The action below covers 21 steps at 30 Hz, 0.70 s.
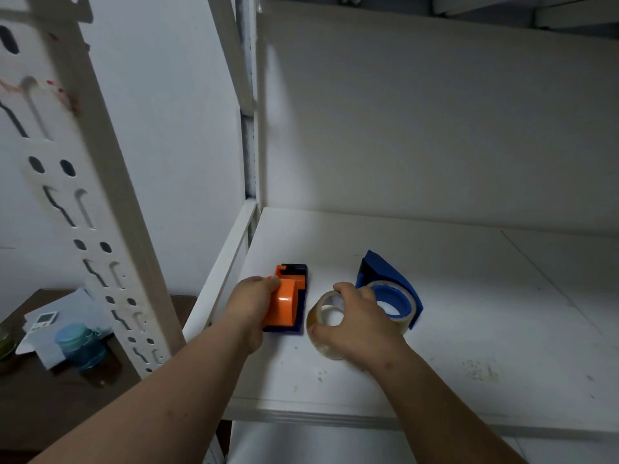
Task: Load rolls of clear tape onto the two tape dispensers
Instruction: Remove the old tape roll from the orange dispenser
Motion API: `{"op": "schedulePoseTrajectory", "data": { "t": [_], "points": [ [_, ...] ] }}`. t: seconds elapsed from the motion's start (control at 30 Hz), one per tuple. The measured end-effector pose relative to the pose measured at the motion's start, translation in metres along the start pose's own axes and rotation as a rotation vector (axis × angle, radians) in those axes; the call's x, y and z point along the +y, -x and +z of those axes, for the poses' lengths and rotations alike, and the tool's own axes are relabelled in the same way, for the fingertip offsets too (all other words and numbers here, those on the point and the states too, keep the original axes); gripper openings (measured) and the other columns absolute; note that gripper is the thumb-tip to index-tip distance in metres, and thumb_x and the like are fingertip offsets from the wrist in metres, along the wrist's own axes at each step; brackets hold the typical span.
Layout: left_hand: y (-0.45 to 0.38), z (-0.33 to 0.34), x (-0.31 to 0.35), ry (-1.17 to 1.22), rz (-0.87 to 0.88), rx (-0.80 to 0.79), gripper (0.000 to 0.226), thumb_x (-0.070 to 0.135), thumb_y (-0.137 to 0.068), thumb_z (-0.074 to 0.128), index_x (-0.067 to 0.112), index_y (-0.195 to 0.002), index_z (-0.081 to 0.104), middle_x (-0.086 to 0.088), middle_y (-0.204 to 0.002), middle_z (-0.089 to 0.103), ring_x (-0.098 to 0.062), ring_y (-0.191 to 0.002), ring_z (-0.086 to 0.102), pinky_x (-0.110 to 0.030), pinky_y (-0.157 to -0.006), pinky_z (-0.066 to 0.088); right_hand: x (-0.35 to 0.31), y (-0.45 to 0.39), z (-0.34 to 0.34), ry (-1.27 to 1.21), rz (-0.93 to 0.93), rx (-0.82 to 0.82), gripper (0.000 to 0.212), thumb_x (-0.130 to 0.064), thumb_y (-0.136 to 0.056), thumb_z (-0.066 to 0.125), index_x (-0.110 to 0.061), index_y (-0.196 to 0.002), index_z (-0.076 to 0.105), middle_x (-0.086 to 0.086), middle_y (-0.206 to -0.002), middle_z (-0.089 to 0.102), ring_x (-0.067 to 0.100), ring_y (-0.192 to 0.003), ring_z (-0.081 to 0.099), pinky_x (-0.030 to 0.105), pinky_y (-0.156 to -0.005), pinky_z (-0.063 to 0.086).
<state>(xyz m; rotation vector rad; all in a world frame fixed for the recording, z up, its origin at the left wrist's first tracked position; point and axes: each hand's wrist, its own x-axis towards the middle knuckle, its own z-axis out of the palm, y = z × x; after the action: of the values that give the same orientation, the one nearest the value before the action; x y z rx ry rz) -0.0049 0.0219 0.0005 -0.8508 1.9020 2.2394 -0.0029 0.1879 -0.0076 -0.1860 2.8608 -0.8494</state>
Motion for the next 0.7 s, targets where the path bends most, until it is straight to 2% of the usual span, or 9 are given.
{"op": "schedulePoseTrajectory", "data": {
  "t": [0.17,0.3,0.5,0.6,0.7],
  "points": [
    [0.003,0.003,0.005,-0.059,0.104,0.113,0.023,0.020,-0.098,0.050,0.021,-0.075,0.050,-0.006,-0.082,0.052,-0.022,-0.072,0.049,-0.040,-0.078,0.046,-0.001,0.000,0.013,0.166,-0.046,0.024,0.076,-0.048,-0.073,0.064,-0.032,-0.139,0.027,0.000,-0.138,0.032,0.028,-0.125,0.038,0.041,-0.095,0.046],
    [0.015,0.003,0.015,-0.041,0.235,0.107,0.026,0.016,-0.099,0.047,0.024,-0.074,0.048,-0.002,-0.079,0.053,-0.016,-0.067,0.049,-0.028,-0.060,0.042,-0.004,-0.007,0.028,0.196,-0.089,0.063,0.076,-0.043,-0.085,0.060,-0.029,-0.147,0.020,0.002,-0.152,0.022,0.030,-0.139,0.019,0.042,-0.109,0.035],
    [0.028,-0.003,0.023,0.013,0.358,0.071,0.025,0.015,-0.098,0.046,0.025,-0.075,0.051,0.000,-0.076,0.055,-0.016,-0.068,0.052,-0.030,-0.064,0.045,-0.004,-0.018,0.046,0.139,-0.082,0.150,0.061,-0.051,-0.093,0.047,-0.028,-0.145,0.026,0.002,-0.159,0.017,0.027,-0.148,0.003,0.044,-0.120,0.014],
    [0.033,-0.004,0.024,0.022,0.402,0.045,0.025,0.015,-0.098,0.046,0.025,-0.075,0.051,0.001,-0.075,0.055,-0.016,-0.069,0.052,-0.029,-0.063,0.044,-0.007,-0.013,0.046,0.125,-0.099,0.242,0.046,-0.044,-0.095,0.042,-0.029,-0.138,0.038,-0.002,-0.152,0.032,0.024,-0.145,0.014,0.045,-0.119,0.012],
    [0.040,-0.001,0.027,0.032,0.450,0.009,0.023,0.015,-0.098,0.046,0.023,-0.078,0.053,0.001,-0.076,0.056,-0.015,-0.068,0.053,-0.027,-0.062,0.045,-0.011,-0.007,0.035,-0.031,-0.039,0.345,0.038,-0.030,-0.095,0.046,-0.028,-0.133,0.046,-0.004,-0.142,0.042,0.020,-0.134,0.032,0.041,-0.112,0.026]
  ]
}}
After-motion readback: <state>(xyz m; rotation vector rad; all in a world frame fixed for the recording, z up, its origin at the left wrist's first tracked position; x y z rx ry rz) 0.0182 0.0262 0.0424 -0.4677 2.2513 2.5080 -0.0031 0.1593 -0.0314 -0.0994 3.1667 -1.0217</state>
